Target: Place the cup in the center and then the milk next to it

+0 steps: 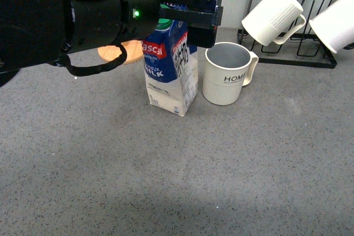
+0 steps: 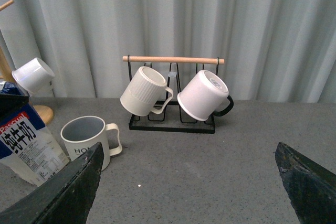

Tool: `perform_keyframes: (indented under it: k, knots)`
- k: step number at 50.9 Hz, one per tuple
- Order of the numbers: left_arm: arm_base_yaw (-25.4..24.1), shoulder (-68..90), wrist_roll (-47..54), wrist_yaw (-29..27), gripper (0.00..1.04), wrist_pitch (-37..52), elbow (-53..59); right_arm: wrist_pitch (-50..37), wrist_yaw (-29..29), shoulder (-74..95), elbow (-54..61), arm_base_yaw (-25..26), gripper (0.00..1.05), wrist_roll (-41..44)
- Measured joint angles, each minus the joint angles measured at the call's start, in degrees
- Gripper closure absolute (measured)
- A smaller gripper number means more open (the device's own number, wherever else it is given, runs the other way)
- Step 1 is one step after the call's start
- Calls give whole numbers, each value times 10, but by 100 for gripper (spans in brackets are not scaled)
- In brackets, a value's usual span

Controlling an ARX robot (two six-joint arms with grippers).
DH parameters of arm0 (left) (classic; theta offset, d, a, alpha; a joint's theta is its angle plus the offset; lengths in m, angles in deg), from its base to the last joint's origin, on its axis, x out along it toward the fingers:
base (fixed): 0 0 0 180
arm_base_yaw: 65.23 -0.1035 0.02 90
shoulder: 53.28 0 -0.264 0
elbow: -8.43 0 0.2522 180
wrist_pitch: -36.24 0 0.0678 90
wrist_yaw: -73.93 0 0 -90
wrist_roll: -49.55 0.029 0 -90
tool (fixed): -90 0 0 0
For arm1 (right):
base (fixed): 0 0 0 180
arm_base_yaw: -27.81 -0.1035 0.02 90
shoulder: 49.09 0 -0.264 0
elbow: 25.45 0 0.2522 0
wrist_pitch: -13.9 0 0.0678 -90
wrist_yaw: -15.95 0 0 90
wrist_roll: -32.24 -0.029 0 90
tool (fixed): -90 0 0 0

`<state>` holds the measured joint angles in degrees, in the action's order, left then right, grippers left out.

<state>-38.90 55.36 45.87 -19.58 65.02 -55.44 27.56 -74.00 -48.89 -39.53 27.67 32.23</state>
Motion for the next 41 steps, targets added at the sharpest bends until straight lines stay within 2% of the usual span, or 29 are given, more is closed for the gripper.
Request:
perform_keyframes:
  k: [15,25,28,31,41]
  knots:
    - [-11,-107,-26,-30,6,12,109,0,0,0,0,0,9,0]
    - [-27,-165,-20,-96,7,22,161,0,0,0,0,0,9,0]
    - [-32,-152,2,-159,17,128,193,0,0,0,0,0,9,0]
    - [-51,-160,16,-163,32,228,253,0,-1,0,0,0,9,0]
    - [-118,-290,29,-105,77,232,367,0,-2,0,0,0,9,0]
